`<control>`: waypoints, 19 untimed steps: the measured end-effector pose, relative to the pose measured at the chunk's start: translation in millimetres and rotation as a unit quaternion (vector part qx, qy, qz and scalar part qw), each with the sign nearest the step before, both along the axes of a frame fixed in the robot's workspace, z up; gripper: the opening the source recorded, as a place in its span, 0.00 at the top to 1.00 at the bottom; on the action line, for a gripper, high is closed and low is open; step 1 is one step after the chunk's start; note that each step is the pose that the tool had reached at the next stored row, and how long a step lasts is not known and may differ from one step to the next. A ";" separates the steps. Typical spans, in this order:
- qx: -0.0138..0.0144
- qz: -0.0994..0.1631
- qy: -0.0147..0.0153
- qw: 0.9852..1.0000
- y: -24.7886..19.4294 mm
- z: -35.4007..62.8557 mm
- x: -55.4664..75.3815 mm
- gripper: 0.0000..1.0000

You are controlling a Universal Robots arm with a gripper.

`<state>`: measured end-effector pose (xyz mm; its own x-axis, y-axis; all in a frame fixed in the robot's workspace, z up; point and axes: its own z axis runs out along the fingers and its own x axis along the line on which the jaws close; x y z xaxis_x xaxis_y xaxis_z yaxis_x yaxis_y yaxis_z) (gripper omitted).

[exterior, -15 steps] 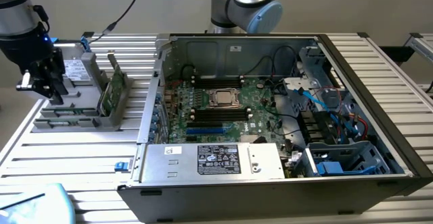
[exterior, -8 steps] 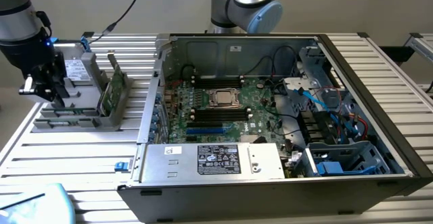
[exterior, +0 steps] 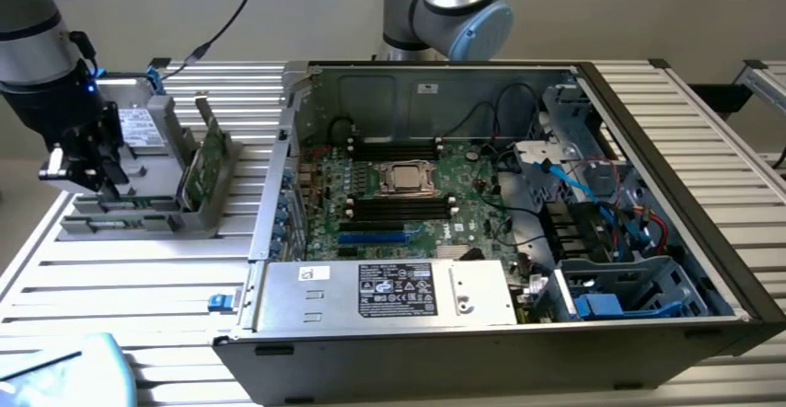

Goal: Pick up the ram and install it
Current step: 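Pick up the ram and move it above insertion slot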

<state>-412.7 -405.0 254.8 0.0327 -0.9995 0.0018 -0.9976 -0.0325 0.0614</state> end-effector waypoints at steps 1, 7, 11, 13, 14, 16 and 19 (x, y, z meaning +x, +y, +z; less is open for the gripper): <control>0.000 0.000 0.000 1.000 -0.2 -1.4 -0.2 0.63; 0.000 0.000 -0.001 1.000 -0.9 -9.6 -1.8 0.63; 0.000 0.000 -0.001 1.000 -1.3 -14.6 -2.6 0.63; 0.000 0.000 -0.001 1.000 -1.7 -16.3 -2.7 0.63; 0.000 0.000 -0.001 1.000 -2.1 -17.1 -2.7 0.63; 0.000 0.000 -0.001 1.000 -3.0 -18.8 -2.6 0.63; 0.000 0.000 -0.001 1.000 -4.0 -22.1 -2.6 0.63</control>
